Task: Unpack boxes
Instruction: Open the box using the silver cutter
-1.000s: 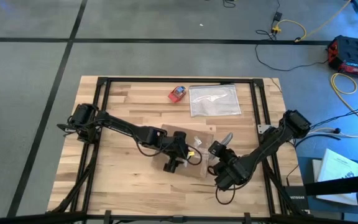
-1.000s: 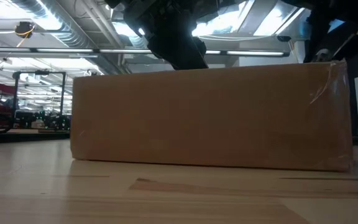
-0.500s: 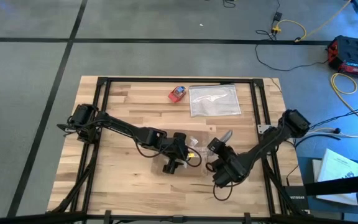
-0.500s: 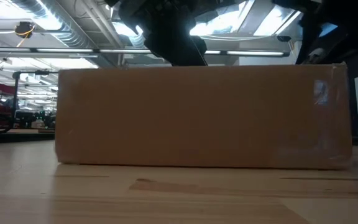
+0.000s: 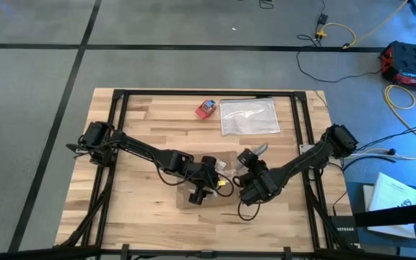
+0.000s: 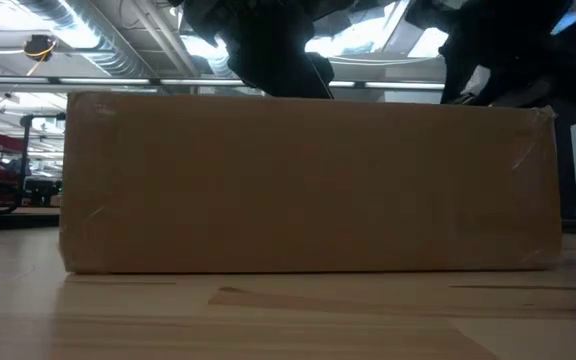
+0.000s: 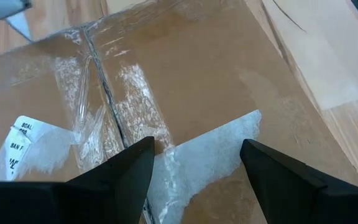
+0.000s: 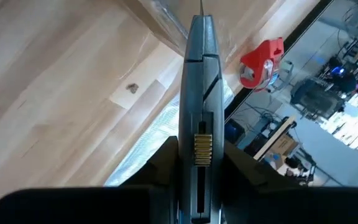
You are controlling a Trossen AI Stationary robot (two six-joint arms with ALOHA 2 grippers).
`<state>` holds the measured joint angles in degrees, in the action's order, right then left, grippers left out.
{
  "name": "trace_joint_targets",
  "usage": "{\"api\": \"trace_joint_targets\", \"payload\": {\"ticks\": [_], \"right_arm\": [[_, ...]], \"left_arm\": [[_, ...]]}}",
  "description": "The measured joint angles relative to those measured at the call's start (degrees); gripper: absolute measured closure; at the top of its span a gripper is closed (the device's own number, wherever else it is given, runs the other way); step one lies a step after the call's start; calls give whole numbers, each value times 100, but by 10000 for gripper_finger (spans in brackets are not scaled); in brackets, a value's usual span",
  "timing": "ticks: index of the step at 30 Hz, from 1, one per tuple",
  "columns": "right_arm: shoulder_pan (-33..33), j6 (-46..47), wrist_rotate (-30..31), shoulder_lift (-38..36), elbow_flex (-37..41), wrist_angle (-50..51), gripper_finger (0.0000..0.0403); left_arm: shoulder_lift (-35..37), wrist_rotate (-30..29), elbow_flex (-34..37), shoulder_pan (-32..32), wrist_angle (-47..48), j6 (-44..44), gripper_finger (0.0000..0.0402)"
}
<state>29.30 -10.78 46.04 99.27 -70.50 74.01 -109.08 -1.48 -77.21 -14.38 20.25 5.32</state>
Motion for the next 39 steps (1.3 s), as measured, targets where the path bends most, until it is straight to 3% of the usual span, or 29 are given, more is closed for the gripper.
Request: {"api": "trace_joint_targets", "payload": {"ticks": [2, 8, 11, 15, 21, 24, 27, 30, 35, 39], "right_arm": [[-20, 747, -153, -57, -2, 240, 342], [-50, 4194, -1684, -523, -11, 673, 342], [-137, 5316, -2721, -914, -11, 2, 342], [-514, 6315, -4557, -1337, 115, -1387, 342], [-778, 7047, -5172, -1793, 181, -2302, 342], [-798, 7361, -5448, -1922, 257, -2235, 342], [-695, 7713, -5707, -2124, 698, -2371, 342], [-675, 8220, -5984, -2456, 1383, -3329, 342], [-739, 9560, -5506, -3027, 2464, -5357, 342], [-719, 10378, -5316, -3127, 2721, -5363, 342]], "left_arm": [[0, 0, 0, 6, 2, -40, 167], [0, 2, 0, 8, 7, -87, 167], [0, 4, 0, 8, 7, -87, 167], [0, 4, 0, 8, 7, -4, 167], [0, 4, 0, 12, 2, 103, 167], [0, 4, 0, 14, 4, 116, 167], [0, 4, -6, 14, 36, 244, 167], [0, 11, -9, 14, 100, 264, 167], [0, 22, -4, 14, 84, 367, 167], [0, 24, -4, 12, 79, 387, 167]]}}
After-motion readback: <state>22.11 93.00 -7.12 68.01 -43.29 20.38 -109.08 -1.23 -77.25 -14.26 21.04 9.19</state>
